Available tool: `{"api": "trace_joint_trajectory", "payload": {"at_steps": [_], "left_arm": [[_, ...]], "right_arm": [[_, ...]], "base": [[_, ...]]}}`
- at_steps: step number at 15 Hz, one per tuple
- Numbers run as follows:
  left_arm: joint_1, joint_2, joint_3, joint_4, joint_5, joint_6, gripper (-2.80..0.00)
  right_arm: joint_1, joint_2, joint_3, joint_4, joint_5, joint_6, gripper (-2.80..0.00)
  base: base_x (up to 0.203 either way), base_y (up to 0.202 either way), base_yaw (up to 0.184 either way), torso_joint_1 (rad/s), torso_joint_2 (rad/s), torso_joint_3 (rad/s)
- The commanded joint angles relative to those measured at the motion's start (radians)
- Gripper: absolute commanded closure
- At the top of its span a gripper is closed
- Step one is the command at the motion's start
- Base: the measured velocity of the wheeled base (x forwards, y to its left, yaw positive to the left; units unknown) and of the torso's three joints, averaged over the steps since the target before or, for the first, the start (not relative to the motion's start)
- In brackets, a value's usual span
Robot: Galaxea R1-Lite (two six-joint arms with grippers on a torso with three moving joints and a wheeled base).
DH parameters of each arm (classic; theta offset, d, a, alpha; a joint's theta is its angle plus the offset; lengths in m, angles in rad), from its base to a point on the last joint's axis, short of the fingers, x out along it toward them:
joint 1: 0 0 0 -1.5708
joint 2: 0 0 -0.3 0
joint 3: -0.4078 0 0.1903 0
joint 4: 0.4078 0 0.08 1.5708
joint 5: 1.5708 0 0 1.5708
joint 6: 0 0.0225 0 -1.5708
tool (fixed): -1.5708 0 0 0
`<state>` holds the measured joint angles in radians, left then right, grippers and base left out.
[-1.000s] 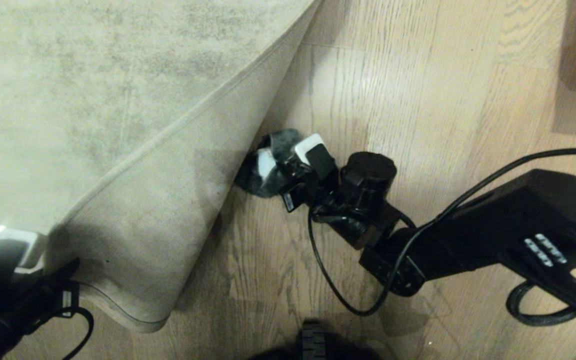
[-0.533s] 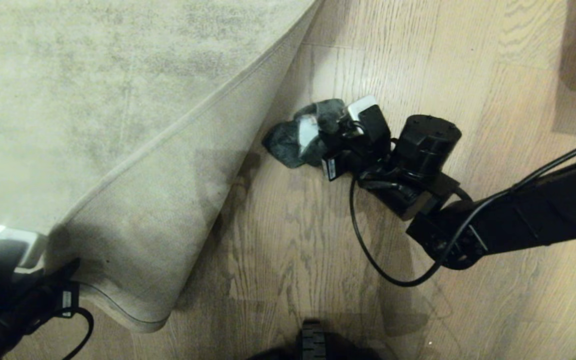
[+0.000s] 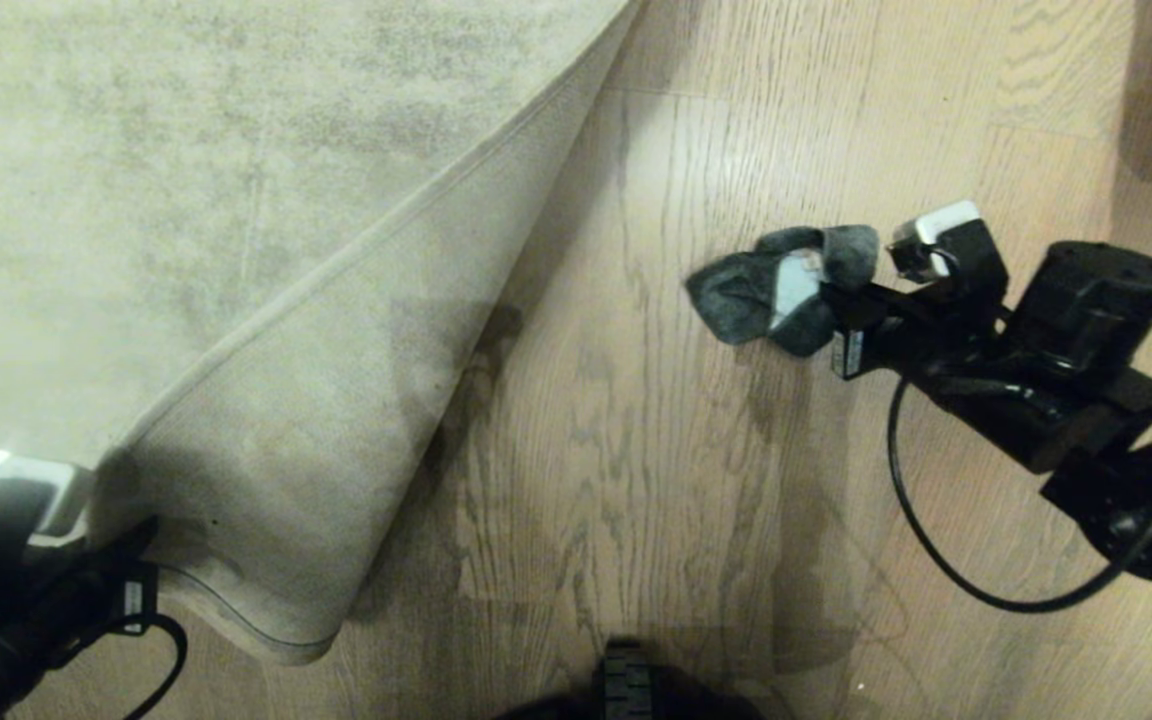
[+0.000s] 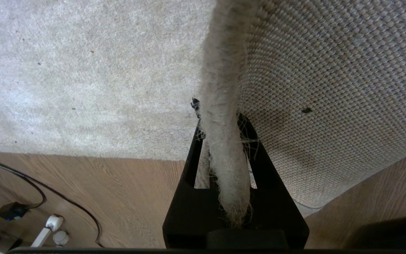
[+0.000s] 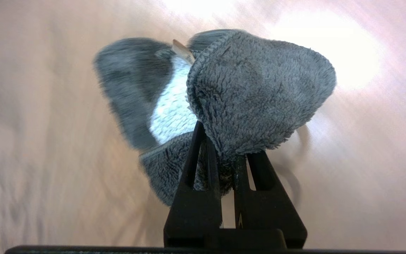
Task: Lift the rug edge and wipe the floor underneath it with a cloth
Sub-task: Wipe the floor under the carpet with a rag
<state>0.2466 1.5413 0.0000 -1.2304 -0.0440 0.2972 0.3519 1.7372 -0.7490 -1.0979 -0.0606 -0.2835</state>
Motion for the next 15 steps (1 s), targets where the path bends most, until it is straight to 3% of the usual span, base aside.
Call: {"api": "trace_joint_trajectory", "payload": {"at_steps": [1, 6, 9, 13, 15], "left_arm": [[0.0, 0.0, 0.0, -0.007, -0.002, 0.003, 0.0], [-0.008, 0.003, 0.0, -0.006, -0.007, 0.011, 0.0], [-0.038, 0.002, 0.0, -0.007, 0.001, 0.01, 0.0], [-0.043, 0.0, 0.0, -0.007, 0.003, 0.01, 0.0], [-0.043, 0.0, 0.0, -0.007, 0.003, 0.011, 0.0]], "right_arm": [[-0.053, -0.147, 0.15, -0.015, -0.001, 0.028, 0.0], [-0.077, -0.293, 0.45, -0.09, -0.011, 0.042, 0.0], [-0.14, -0.406, 0.601, -0.111, -0.014, 0.043, 0.0], [-0.235, -0.552, 0.738, -0.099, -0.049, 0.038, 0.0], [-0.242, -0.649, 0.746, -0.002, -0.102, 0.038, 0.0]], "base": [[0.0, 0.0, 0.0, 0.0, 0.0, 0.0], [0.0, 0.0, 0.0, 0.0, 0.0, 0.0], [0.0, 0.0, 0.0, 0.0, 0.0, 0.0], [0.0, 0.0, 0.0, 0.0, 0.0, 0.0], [0.0, 0.0, 0.0, 0.0, 0.0, 0.0]]}}
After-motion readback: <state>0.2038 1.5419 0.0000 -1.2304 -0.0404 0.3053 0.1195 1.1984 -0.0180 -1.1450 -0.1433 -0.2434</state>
